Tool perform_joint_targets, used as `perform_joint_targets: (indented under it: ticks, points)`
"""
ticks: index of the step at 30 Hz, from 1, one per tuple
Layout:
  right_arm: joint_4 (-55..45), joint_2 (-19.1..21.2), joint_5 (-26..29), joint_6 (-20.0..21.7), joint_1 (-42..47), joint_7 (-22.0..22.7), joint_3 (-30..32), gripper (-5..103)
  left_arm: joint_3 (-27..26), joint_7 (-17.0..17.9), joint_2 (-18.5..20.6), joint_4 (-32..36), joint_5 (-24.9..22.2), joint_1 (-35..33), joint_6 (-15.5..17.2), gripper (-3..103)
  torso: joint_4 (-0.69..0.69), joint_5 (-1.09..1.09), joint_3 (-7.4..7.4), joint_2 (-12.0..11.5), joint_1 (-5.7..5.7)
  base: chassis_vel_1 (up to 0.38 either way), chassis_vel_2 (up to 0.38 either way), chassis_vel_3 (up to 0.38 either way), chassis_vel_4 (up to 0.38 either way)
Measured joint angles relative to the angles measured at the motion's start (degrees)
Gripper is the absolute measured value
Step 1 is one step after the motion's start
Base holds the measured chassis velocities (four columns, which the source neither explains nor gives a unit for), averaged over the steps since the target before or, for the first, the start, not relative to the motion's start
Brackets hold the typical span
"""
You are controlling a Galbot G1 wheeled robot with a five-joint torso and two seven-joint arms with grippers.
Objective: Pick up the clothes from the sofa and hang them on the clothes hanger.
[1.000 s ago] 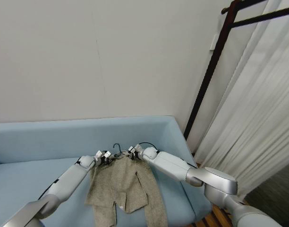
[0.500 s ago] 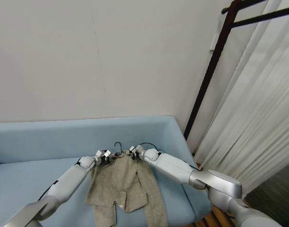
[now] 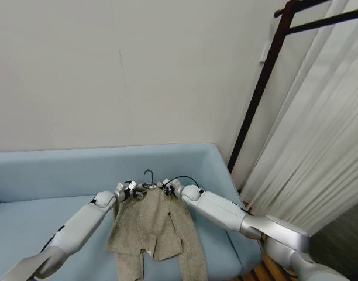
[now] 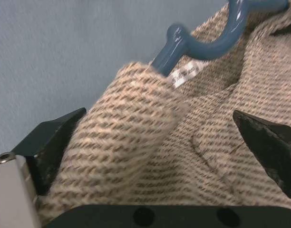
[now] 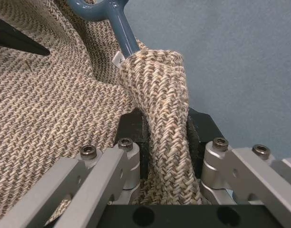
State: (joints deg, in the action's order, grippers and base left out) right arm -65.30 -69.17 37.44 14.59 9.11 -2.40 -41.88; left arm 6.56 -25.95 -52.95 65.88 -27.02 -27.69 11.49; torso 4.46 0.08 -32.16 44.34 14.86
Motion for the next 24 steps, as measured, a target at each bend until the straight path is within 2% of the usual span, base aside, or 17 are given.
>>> perform_joint_targets:
  ticks: [13,24]
  points:
    - [-5.0,2.2,-2.1,-2.2,1.4,1.2,3.5,17,-2.2,1.0,3.0,6.9,-1.5,-3.6,-0.1,100,0.0,0.01,0.0,0.0,0.0,0.0,0.0,0.0,0.0]
    - [-8.0,4.3,-4.9,-3.6,1.1,-0.4,4.5,17,-4.6,5.9,3.2,9.0,-5.4,-3.2,1.3,100,0.01,0.0,0.0,0.0,0.0,0.0,0.0,0.0,0.0]
